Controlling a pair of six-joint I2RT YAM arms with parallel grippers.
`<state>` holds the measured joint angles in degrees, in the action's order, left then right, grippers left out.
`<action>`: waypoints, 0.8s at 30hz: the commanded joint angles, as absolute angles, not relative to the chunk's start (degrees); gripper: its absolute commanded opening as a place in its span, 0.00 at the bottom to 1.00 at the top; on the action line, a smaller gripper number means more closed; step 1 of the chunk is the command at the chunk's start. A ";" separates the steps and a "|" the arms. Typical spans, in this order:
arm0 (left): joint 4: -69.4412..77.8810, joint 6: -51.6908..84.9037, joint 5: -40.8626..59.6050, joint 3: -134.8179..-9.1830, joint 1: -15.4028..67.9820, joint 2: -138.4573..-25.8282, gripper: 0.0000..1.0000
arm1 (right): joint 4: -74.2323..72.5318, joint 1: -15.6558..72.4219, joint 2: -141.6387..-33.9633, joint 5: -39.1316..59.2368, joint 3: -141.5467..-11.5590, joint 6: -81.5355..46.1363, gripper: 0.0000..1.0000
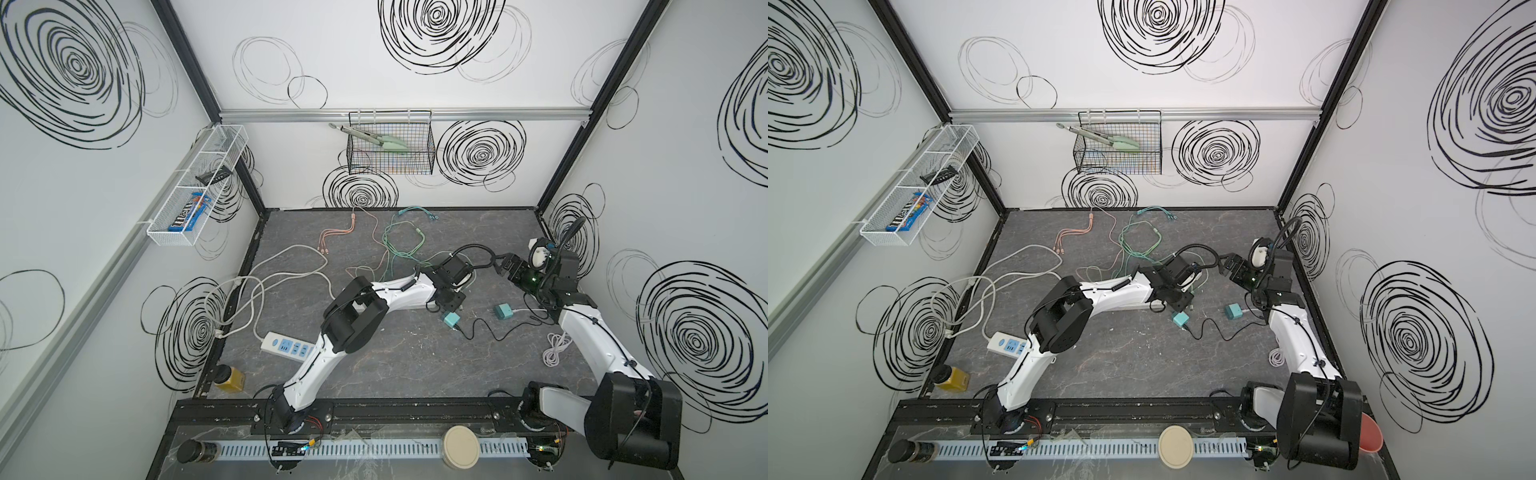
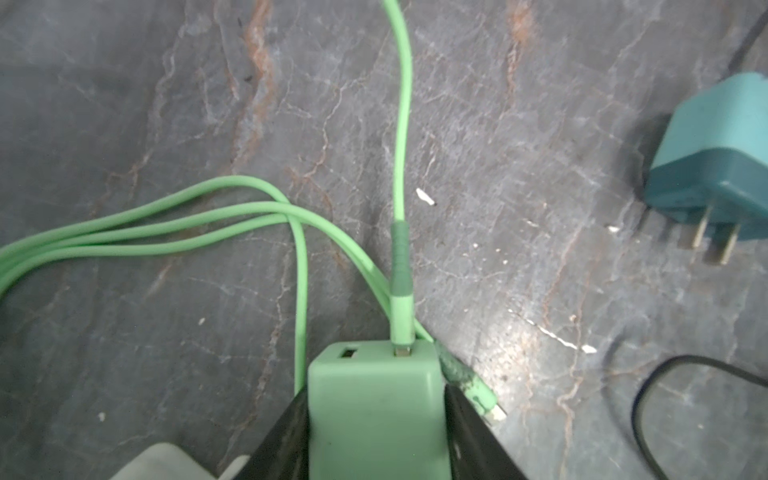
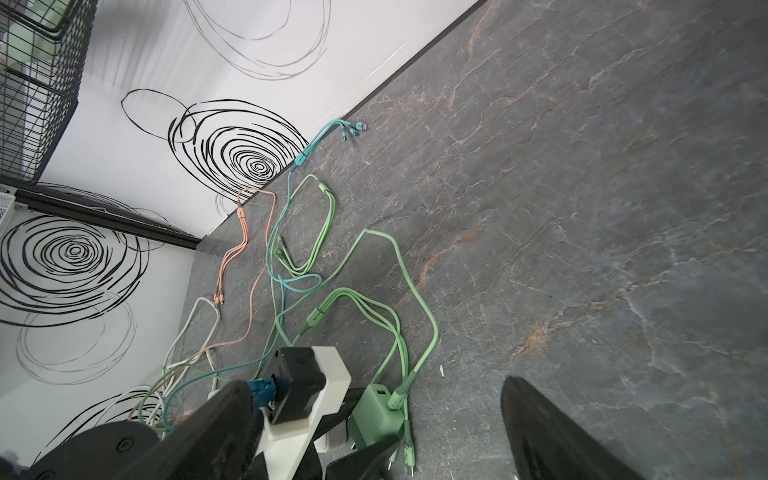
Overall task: Insert the plug
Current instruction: 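Carry the green block toward the strip with the left while the right draws back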
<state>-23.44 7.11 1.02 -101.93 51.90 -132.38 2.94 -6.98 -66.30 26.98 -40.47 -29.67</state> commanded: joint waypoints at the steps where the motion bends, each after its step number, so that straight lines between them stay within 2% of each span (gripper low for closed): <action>1: -24.87 7.38 1.58 -102.77 51.68 -131.67 0.37 | 4.54 -7.21 -65.21 25.43 -39.81 -28.92 0.97; 7: -24.64 7.02 2.57 -101.63 51.42 -125.95 0.09 | 3.52 -7.56 -64.94 28.19 -39.49 -28.65 0.97; 10: -22.84 7.20 3.40 -99.18 51.42 -119.64 0.00 | 0.58 -7.56 -64.14 31.26 -37.71 -29.26 0.97; 18: -15.82 11.21 6.43 -90.34 47.97 -100.80 0.00 | -6.58 -6.45 -64.13 36.82 -33.43 -31.08 0.97; 24: -15.24 12.67 9.70 -91.79 45.52 -93.87 0.00 | -12.56 0.93 -68.92 38.73 -32.46 -31.12 0.98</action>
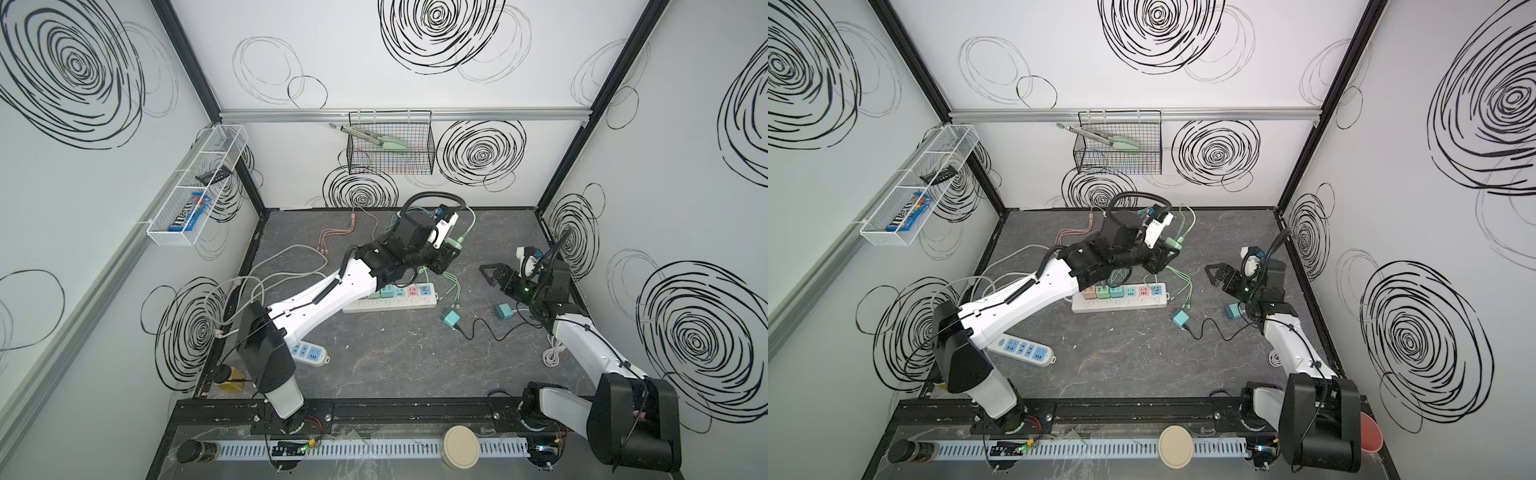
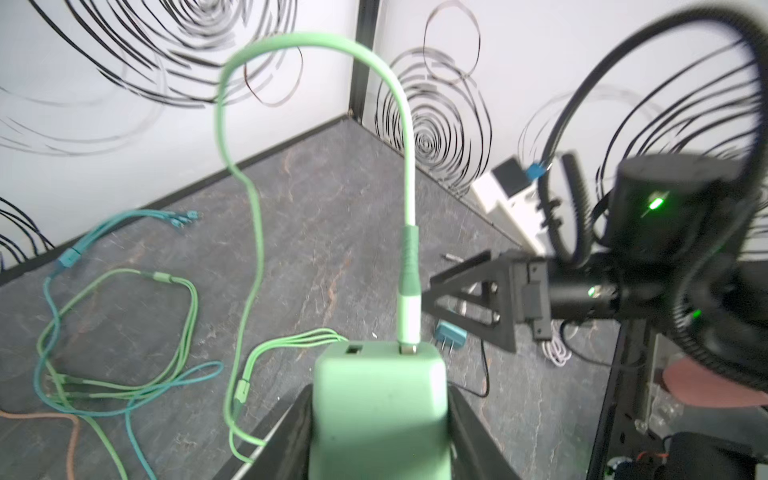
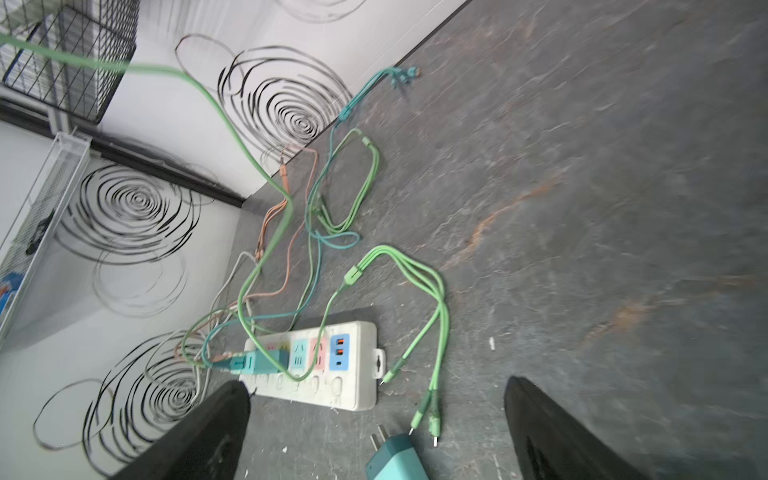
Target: Insert the plug
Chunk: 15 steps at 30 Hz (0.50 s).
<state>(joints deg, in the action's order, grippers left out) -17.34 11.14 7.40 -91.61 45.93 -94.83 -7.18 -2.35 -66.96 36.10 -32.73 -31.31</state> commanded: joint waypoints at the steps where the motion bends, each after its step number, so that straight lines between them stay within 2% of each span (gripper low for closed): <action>1: -15.69 12.53 9.68 -93.06 45.44 -93.47 0.00 | -13.38 2.85 -69.76 38.39 -32.60 -29.99 0.99; 7: -19.51 11.42 11.04 -104.06 45.22 -93.28 0.00 | -20.77 13.00 -74.72 35.90 -33.72 -23.68 0.98; 12: -19.51 11.83 10.84 -106.82 44.82 -92.12 0.00 | -26.43 22.52 -75.49 32.48 -32.91 -10.84 0.97; 15: -19.51 11.80 10.53 -107.14 44.69 -91.52 0.00 | -29.52 24.68 -76.10 30.17 -31.42 -7.98 0.97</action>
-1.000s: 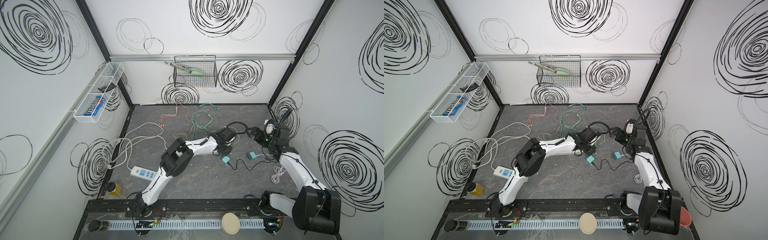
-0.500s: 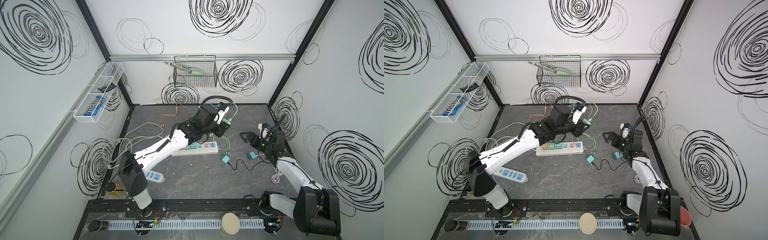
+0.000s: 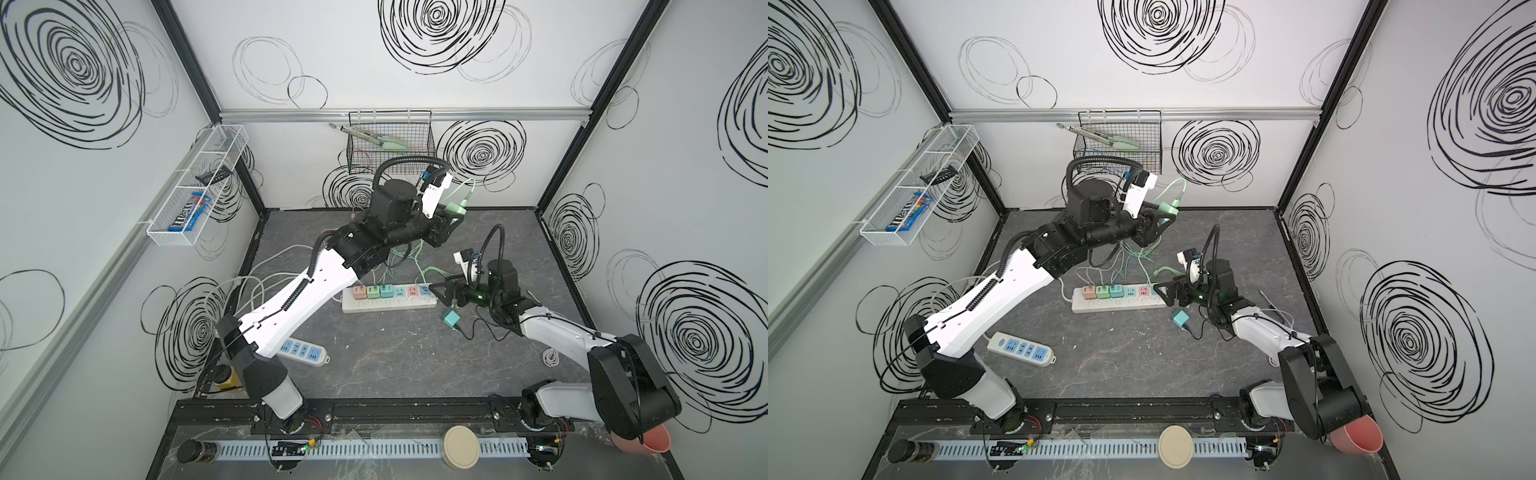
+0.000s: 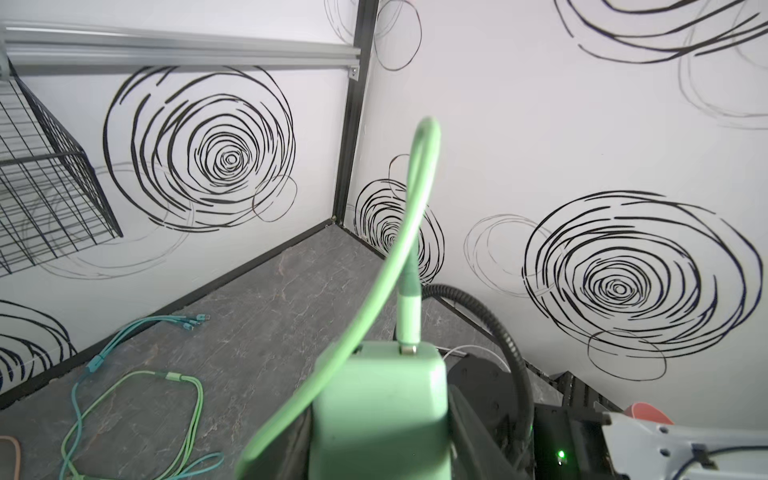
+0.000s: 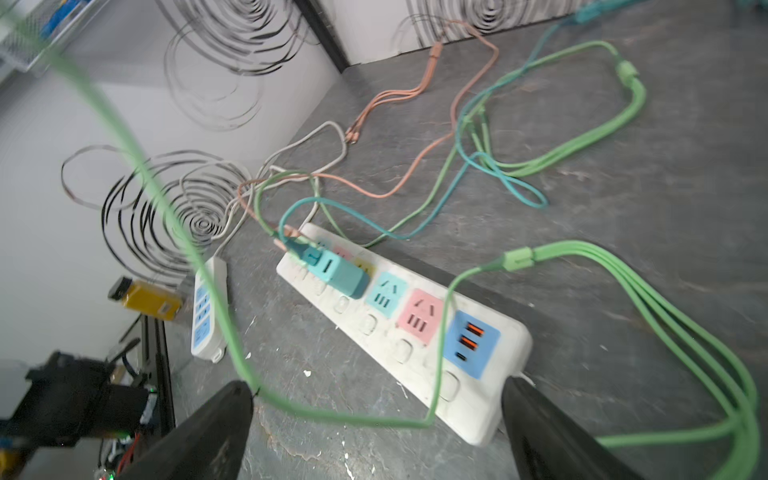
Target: Insert the plug
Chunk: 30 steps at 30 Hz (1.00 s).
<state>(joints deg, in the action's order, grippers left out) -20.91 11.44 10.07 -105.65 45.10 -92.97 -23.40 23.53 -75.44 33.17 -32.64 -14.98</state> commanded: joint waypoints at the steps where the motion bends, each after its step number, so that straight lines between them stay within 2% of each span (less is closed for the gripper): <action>1: -19.59 11.85 10.55 -107.14 44.58 -91.34 0.00 | -30.07 24.83 -76.33 29.67 -31.02 -7.77 0.97; 6: -19.95 12.09 10.87 -106.96 43.67 -90.28 0.00 | -33.02 25.27 -76.49 29.09 -28.73 -5.53 0.97; 11: -19.06 13.80 16.28 -106.53 42.98 -88.37 0.00 | -33.45 27.20 -79.66 20.57 -29.63 -4.65 0.99; 12: -18.47 14.35 17.64 -106.08 42.83 -87.65 0.00 | -34.95 27.92 -81.15 18.73 -29.99 -5.06 0.95; 13: -17.66 14.93 18.72 -105.36 42.67 -86.90 0.00 | -35.75 28.44 -82.66 16.59 -30.81 -5.33 0.85; 17: -13.70 17.26 21.54 -99.31 39.71 -82.52 0.00 | -29.80 27.78 -89.53 6.24 -41.06 -10.73 0.28; 21: -12.22 17.75 22.15 -92.25 36.54 -79.77 0.00 | -26.38 20.78 -91.88 6.86 -52.24 -9.74 0.00; 26: -12.31 16.46 21.18 -92.53 34.99 -82.37 0.00 | -22.88 11.55 -100.85 17.13 -76.96 -7.04 0.00; 30: -12.57 15.30 20.24 -95.55 34.89 -85.92 0.00 | -19.99 9.90 -108.83 22.35 -93.00 -8.63 0.00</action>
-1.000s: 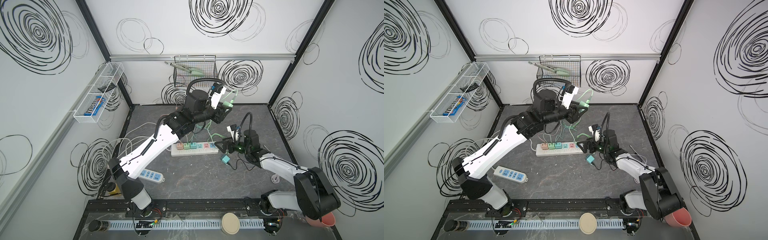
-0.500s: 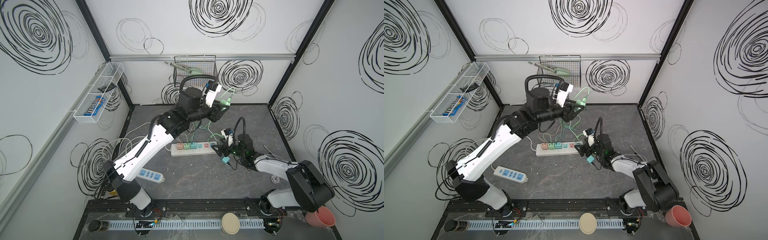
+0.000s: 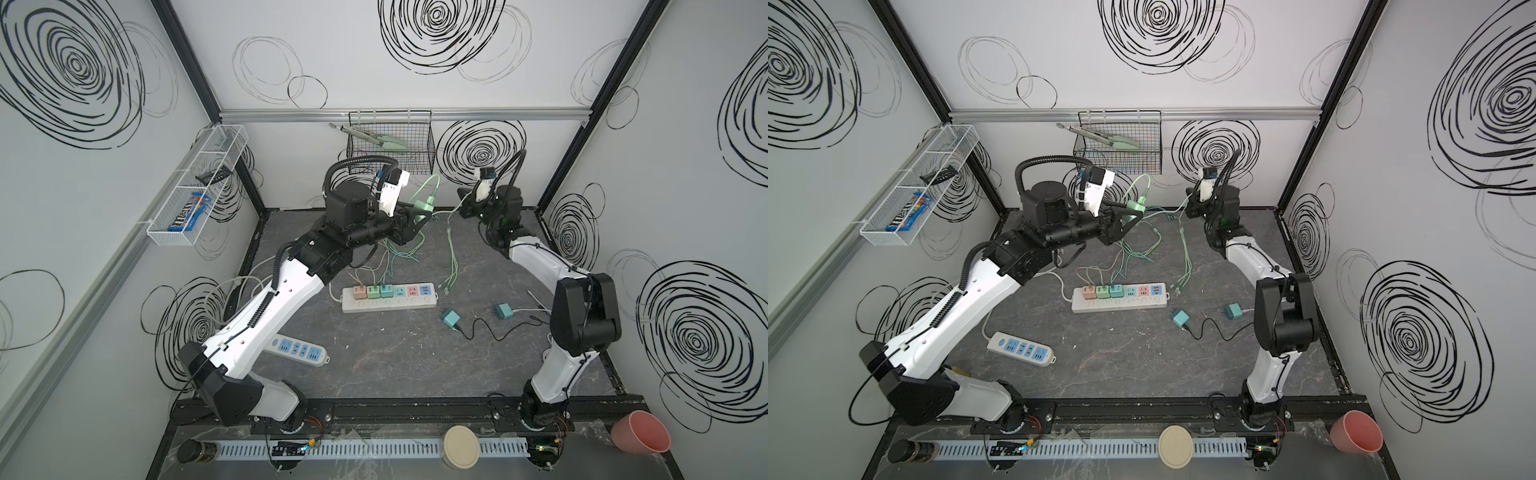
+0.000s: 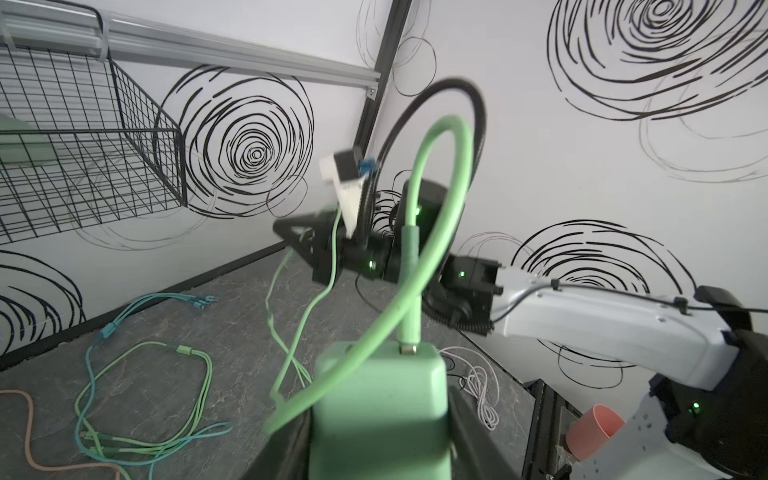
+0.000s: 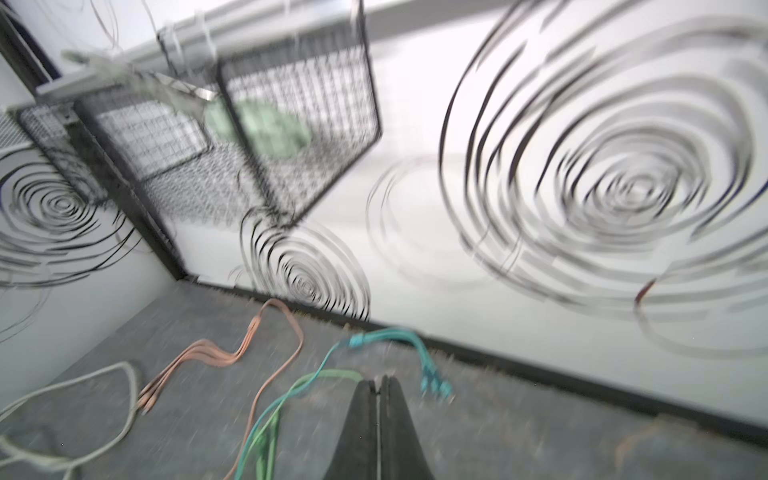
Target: Insert the plug
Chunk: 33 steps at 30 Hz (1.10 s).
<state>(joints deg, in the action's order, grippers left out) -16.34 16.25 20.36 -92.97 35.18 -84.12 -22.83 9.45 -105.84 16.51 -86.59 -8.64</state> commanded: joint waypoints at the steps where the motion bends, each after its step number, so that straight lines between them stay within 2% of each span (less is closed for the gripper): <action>1: -12.57 15.06 20.07 -95.75 34.89 -86.57 0.00 | -20.21 9.97 -110.03 22.87 -94.58 -8.63 0.00; 5: -13.49 13.18 17.95 -94.07 34.85 -88.56 0.00 | -18.44 10.38 -114.21 23.95 -94.99 -8.84 0.02; 10: -14.99 9.61 17.65 -88.68 33.94 -88.71 0.00 | -17.85 10.33 -112.59 23.74 -83.15 -7.95 0.14; 12: -16.79 7.57 18.44 -87.30 33.20 -88.64 0.00 | -15.76 10.02 -110.70 23.85 -79.59 -6.60 0.30; 14: -18.44 5.62 18.72 -86.22 32.64 -88.77 0.00 | -10.49 9.49 -109.69 24.20 -78.41 -5.40 0.60; 17: -20.37 2.99 18.38 -84.86 32.35 -89.11 0.00 | -0.82 8.78 -107.72 20.25 -77.03 -6.20 0.79; 18: -20.54 2.50 17.77 -84.44 32.21 -89.25 0.00 | 2.17 8.47 -106.85 18.67 -76.16 -6.72 0.96; 22: -20.39 1.94 16.36 -84.43 31.64 -90.23 0.00 | 5.74 7.12 -100.95 17.10 -67.89 -6.52 0.97; 26: -19.96 1.74 16.71 -85.20 29.88 -91.29 0.00 | 6.17 2.79 -93.80 24.85 -60.03 -9.03 0.97; 30: -19.64 1.14 16.92 -85.91 28.73 -92.08 0.00 | 8.17 -0.89 -87.28 23.20 -56.09 -11.92 0.97; 33: -19.95 -1.94 16.32 -86.13 28.67 -92.46 0.00 | 7.82 -2.80 -81.53 26.36 -53.94 -14.45 0.97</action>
